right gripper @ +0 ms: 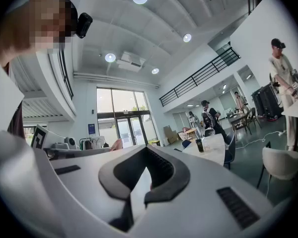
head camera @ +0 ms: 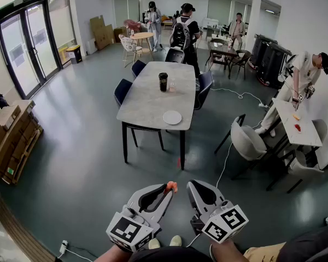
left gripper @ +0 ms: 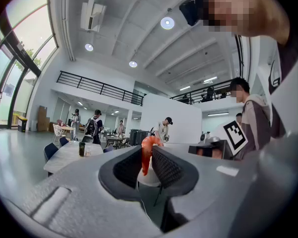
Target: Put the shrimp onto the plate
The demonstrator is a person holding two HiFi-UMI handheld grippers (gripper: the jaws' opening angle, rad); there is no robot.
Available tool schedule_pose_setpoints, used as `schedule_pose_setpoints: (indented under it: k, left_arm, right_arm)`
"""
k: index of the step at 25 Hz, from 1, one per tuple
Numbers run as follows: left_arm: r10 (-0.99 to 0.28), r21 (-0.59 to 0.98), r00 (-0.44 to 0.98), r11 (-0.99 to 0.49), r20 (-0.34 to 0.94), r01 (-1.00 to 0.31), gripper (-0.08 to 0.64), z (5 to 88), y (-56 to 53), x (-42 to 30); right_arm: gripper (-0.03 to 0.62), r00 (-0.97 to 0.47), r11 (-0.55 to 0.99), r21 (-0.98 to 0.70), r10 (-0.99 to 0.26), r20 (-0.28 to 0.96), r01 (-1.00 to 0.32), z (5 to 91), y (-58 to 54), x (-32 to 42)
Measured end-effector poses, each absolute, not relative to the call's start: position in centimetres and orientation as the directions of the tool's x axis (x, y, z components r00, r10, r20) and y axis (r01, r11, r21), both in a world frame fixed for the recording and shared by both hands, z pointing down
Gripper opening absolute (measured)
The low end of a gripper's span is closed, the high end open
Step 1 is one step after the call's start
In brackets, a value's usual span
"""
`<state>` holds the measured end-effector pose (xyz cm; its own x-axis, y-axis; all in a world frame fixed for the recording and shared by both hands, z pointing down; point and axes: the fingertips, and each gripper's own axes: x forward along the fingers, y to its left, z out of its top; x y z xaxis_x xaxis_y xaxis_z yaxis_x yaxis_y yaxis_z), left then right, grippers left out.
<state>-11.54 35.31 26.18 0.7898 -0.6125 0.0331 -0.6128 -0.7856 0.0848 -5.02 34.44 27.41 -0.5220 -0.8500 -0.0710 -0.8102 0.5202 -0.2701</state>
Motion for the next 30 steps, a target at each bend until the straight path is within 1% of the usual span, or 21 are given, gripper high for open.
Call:
schedule_pose_setpoints:
  k: [4,14,30]
  left_arm:
    - [-0.595,0.092,0.803,-0.799,0.022,-0.594,0.069,27.0,35.7,-11.2]
    - [-0.601,0.096,0.799,-0.794,0.025,-0.601,0.069,26.9,35.8,-9.8]
    - [-0.619,0.072,0.784,-0.781,0.032,-0.62,0.069,27.2,35.0,-6.3]
  right_arm:
    - [0.002,-0.522,0.519,-0.27,-0.85,-0.067,-0.811,27.5,34.6,-4.7]
    - [0.002,-0.558,0.558,-0.271,-0.825,-0.084,-0.784,27.3,35.0,-4.2]
    - [0.002,-0.555,0.562,-0.3,-0.824,-0.116,-0.771,27.7,34.4,0.4]
